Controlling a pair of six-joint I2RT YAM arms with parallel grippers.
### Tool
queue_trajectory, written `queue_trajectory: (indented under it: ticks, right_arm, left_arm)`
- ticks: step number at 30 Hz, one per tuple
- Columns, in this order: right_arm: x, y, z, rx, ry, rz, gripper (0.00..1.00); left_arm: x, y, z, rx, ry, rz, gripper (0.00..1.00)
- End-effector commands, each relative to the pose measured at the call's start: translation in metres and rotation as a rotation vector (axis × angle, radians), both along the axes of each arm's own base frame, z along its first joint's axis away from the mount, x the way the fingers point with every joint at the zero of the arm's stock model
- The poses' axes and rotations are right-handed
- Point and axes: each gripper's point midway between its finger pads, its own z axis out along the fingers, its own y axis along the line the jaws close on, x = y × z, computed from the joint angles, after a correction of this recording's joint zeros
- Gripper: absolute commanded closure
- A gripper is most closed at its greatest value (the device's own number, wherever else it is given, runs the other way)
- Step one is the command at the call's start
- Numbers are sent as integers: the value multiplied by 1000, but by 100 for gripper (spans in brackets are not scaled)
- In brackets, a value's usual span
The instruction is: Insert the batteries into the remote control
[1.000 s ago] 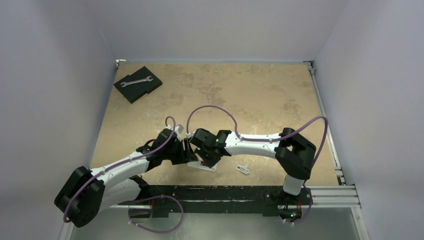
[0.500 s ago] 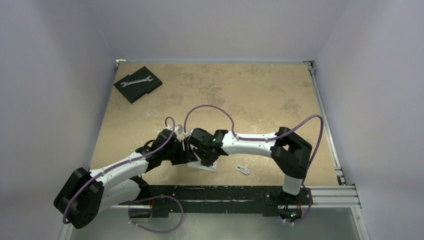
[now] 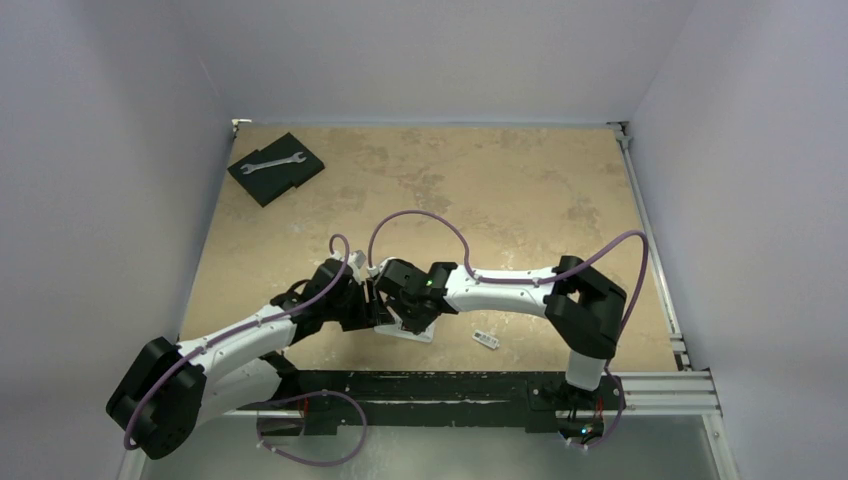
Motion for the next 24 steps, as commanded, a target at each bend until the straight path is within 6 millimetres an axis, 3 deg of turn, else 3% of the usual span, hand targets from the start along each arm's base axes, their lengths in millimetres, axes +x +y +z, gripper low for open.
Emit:
queue_trajectory:
  ticks: [1, 15, 24]
  right_arm:
    - [17, 0, 14, 30, -97, -41, 89]
    - [35, -12, 31, 20, -207, -59, 77]
    - [45, -22, 23, 9, -227, -59, 75]
  left_arm:
    - [7, 0, 8, 26, -28, -9, 44]
    - [1, 0, 21, 10, 2, 7, 43]
    - [-15, -10, 29, -63, 87, -19, 41]
